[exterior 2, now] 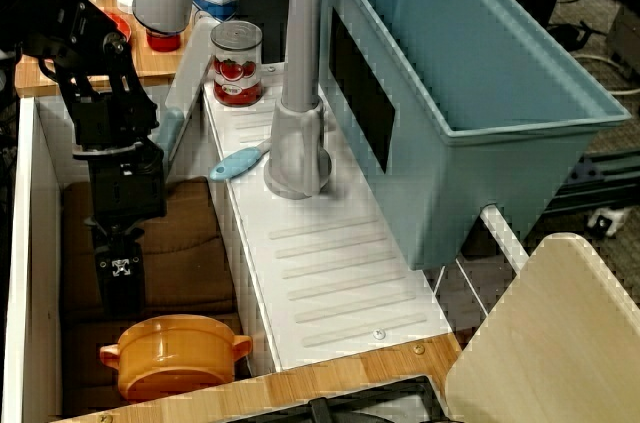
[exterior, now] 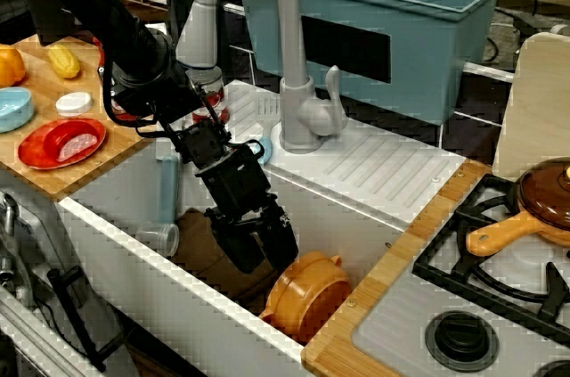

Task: Flip orange pot upright in sink

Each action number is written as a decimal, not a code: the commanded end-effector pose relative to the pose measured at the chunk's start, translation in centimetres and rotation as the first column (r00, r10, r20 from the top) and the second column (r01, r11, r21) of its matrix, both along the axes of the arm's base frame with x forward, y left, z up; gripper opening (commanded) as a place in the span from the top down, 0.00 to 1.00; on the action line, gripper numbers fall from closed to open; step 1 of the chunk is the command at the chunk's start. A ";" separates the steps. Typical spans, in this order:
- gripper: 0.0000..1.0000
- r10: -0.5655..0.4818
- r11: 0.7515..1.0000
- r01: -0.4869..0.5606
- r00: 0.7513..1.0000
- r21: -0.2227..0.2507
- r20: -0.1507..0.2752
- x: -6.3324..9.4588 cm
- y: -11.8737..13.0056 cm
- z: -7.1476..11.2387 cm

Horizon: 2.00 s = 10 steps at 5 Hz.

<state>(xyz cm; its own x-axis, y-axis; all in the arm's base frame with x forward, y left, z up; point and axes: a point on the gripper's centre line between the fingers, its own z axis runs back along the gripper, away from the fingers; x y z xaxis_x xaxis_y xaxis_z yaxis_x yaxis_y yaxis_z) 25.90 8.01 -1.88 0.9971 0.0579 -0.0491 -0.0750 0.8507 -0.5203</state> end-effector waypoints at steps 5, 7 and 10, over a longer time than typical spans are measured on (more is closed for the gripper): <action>0.00 0.002 1.000 -0.003 0.999 0.010 0.050 1.8 -1.1 -1.3; 0.00 0.043 0.999 -0.043 0.998 0.002 0.048 4.0 -2.0 -1.3; 1.00 0.095 0.995 -0.095 0.995 -0.015 0.038 4.2 -2.0 -1.9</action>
<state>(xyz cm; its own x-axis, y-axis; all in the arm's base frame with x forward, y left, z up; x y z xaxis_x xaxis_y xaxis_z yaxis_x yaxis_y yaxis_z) 29.51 5.60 -5.16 0.9867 0.1522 -0.0578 -0.1589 0.8222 -0.5465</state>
